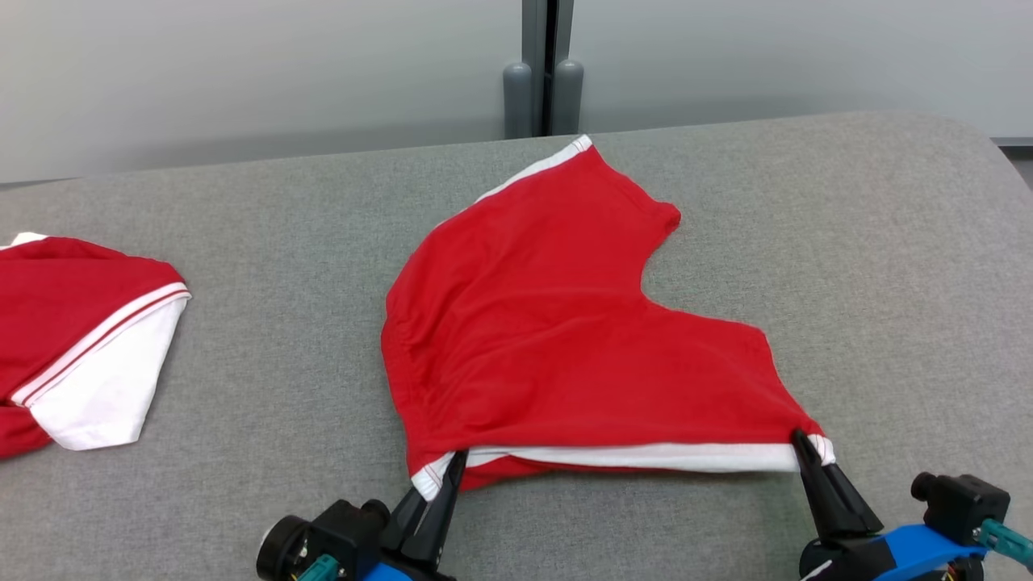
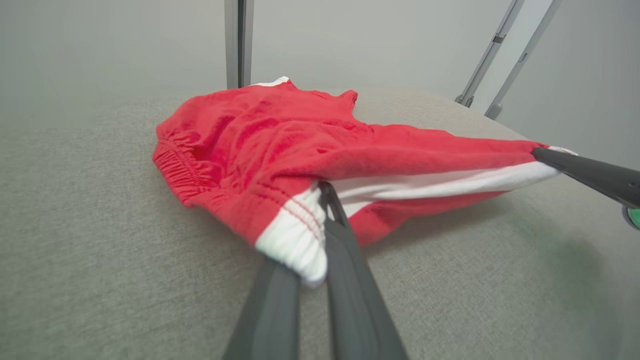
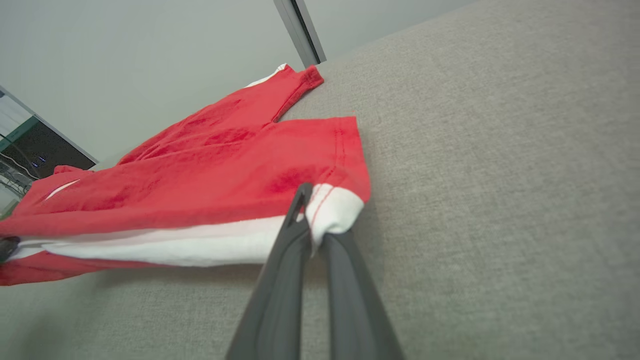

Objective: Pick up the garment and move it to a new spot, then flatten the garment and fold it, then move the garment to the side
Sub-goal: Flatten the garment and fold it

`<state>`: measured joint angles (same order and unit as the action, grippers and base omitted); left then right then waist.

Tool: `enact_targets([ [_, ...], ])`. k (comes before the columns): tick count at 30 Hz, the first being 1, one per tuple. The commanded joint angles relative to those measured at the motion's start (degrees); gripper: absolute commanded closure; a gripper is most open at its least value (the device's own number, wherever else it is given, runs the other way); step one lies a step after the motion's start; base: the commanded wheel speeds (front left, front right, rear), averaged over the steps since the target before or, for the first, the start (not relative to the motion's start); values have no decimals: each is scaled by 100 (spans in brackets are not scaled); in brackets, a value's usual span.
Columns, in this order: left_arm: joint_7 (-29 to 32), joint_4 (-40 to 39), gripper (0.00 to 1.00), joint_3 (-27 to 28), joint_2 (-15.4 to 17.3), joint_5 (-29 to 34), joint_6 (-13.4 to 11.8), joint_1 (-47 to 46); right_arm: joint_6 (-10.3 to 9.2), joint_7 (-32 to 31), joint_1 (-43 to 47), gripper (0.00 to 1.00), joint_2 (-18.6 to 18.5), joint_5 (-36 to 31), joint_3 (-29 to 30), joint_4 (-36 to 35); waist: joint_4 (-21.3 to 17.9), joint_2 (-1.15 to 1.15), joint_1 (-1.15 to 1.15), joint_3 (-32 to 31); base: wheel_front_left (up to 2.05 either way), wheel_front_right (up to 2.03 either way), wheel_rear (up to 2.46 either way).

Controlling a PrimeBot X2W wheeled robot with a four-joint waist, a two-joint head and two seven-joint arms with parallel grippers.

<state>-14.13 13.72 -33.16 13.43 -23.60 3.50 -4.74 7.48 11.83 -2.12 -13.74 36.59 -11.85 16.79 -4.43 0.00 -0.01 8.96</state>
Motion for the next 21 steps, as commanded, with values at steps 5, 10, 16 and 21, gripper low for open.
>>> enact_targets([
  [5,60,-150,100,30,20,-121,-53,117,3,-280,285,100,170,-202,364,-374,-22,0,1,-74,0,0,0],
  [10,78,-217,100,43,-23,-171,-26,-87,3,-459,36,100,229,-357,608,-561,5,0,1,-77,0,0,0],
  [16,112,-150,100,38,-96,-182,17,-462,3,-633,-638,100,122,-497,652,-492,101,0,1,60,0,0,0],
  [21,78,4,100,92,-211,-151,34,-937,3,-783,-1498,100,-43,-649,516,-246,205,0,1,391,0,0,0],
])
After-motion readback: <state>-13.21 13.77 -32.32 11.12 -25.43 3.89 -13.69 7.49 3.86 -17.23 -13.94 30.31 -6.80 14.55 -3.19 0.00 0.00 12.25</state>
